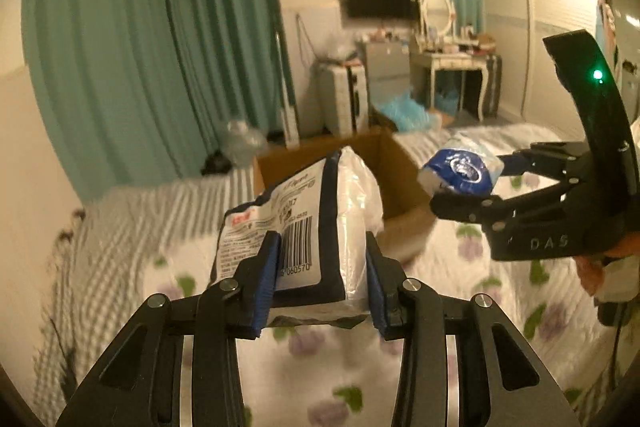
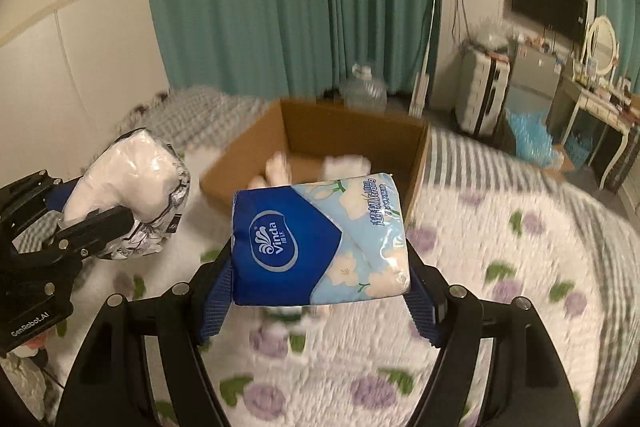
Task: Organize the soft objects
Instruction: 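Lower both packs into the box and open both tools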
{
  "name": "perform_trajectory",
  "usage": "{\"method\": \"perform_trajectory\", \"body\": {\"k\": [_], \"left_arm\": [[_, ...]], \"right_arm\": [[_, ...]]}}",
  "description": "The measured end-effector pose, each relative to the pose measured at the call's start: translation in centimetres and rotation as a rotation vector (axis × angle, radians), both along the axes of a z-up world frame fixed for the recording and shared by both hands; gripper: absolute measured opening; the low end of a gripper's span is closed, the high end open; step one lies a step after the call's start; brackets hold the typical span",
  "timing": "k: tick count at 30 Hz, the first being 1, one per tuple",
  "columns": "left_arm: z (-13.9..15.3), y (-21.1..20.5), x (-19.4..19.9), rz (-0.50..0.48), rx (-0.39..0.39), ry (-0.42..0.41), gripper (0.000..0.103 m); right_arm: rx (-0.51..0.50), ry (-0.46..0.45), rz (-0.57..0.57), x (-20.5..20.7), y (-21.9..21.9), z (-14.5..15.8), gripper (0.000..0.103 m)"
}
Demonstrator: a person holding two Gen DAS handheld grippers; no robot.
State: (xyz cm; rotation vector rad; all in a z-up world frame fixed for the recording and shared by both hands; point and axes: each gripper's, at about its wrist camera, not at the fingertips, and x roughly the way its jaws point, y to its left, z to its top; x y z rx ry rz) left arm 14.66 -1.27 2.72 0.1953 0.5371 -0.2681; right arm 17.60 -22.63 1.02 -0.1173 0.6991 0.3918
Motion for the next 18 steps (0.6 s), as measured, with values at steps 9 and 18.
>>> {"method": "perform_trajectory", "body": {"k": [9, 18], "left_arm": [[-0.5, -2.8, 8.8, -0.014, -0.008, 0.011, 0.039], [-6.6, -4.6, 15.2, 0.001, 0.030, 0.088, 0.041]], "right_arm": [[0.018, -0.051, -0.043, 7.2, -0.4, 2.6, 0.074], [-0.010, 0.024, -0.059, 14.4, 0.2, -1.9, 0.075]]}}
